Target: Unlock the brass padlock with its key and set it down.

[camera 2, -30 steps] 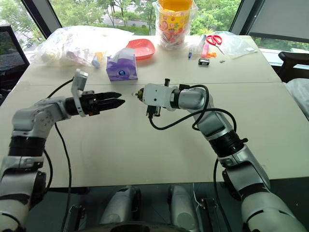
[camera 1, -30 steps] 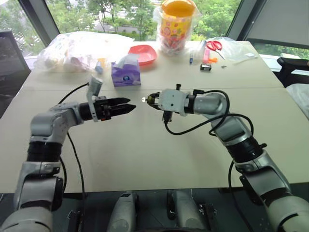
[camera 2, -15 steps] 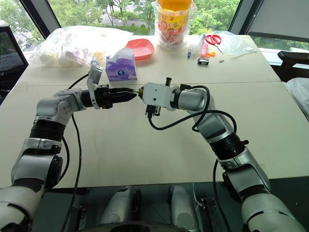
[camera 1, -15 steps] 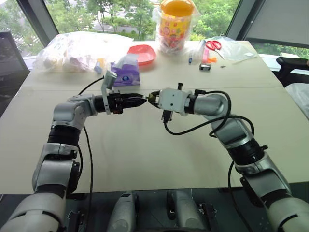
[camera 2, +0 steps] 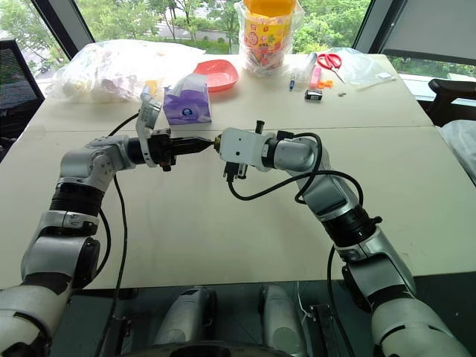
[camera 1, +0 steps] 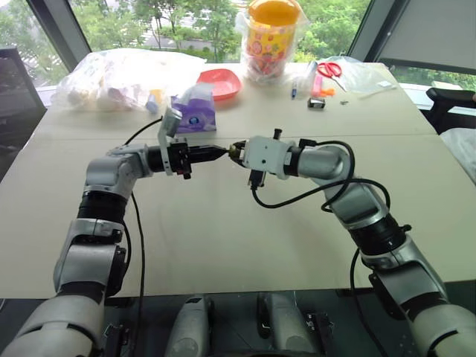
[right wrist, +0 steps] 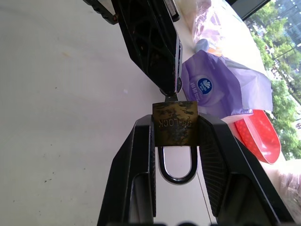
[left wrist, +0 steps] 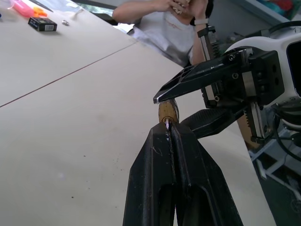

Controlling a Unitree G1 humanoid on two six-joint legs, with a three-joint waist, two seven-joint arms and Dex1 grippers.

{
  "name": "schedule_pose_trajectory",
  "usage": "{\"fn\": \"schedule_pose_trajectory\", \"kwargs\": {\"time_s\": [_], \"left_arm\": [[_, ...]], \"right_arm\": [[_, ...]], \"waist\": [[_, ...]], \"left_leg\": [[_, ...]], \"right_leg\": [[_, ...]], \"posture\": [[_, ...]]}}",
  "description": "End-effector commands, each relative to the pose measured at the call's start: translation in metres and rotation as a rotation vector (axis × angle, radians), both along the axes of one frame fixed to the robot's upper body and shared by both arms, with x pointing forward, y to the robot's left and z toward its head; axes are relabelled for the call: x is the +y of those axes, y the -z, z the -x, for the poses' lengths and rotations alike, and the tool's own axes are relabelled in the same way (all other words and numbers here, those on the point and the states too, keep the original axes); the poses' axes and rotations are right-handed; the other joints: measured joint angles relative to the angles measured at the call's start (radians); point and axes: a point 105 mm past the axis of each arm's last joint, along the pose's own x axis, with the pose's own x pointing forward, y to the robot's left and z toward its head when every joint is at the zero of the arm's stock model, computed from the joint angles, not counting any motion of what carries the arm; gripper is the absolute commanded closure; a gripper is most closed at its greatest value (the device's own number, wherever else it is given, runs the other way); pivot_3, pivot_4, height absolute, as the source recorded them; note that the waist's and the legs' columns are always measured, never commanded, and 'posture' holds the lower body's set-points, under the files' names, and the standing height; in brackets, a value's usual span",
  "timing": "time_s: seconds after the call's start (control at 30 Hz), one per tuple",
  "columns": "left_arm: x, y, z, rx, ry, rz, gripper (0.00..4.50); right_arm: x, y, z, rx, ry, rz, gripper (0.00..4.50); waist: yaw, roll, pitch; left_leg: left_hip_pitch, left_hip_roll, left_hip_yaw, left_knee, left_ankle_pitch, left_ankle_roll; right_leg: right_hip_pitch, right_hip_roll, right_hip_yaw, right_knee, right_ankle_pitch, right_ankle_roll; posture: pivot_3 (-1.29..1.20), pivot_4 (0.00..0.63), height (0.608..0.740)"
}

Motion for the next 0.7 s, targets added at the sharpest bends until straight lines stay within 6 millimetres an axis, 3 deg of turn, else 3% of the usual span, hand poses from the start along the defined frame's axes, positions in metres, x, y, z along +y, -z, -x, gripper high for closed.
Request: {"fn": "schedule_pose_trajectory", "kwargs": {"time_s": [0.03,0.17,0.4,0.6,0.7], "left_arm": [[-0.008,-0.005,-0.001,-0.188,-0.013,-0.115,4.49],[-0.008,0.009,-0.002,-0.428,-0.012,-0.314,4.49],[-0.004,0.026,0.001,-0.680,0.054,-0.512,4.49],[0.004,0.004,0.002,-0.166,-0.018,-0.169,4.49],[0.008,-0.006,0.014,-0.043,0.042,-0.086,4.49]], "right_arm": [[0.006,-0.020,0.008,-0.048,-0.038,-0.045,3.77],[0.005,-0.019,0.009,-0.006,-0.033,-0.069,3.77],[0.005,-0.019,0.009,0.044,-0.026,-0.094,3.77],[0.003,-0.023,0.006,-0.037,-0.020,-0.047,3.77],[0.003,-0.023,0.005,-0.063,-0.020,-0.031,3.77]], "waist": [[0.000,0.000,0.000],[0.001,0.000,0.000],[0.001,0.000,0.000],[-0.001,0.000,0.000],[-0.006,0.000,0.000]], "left_leg": [[0.000,0.000,0.000,0.000,0.000,0.000],[0.000,0.000,0.000,0.000,0.000,0.000],[0.000,0.000,0.000,0.000,0.000,0.000],[0.000,0.000,0.000,0.000,0.000,0.000],[0.000,0.000,0.000,0.000,0.000,0.000]], "right_leg": [[0.000,0.000,0.000,0.000,0.000,0.000],[0.000,0.000,0.000,0.000,0.000,0.000],[0.000,0.000,0.000,0.000,0.000,0.000],[0.000,0.000,0.000,0.000,0.000,0.000],[0.000,0.000,0.000,0.000,-0.001,0.001]], "posture": [[0.00,0.150,0.740],[0.00,0.150,0.740],[0.00,0.150,0.740],[0.00,0.150,0.740],[0.00,0.150,0.740]]}}
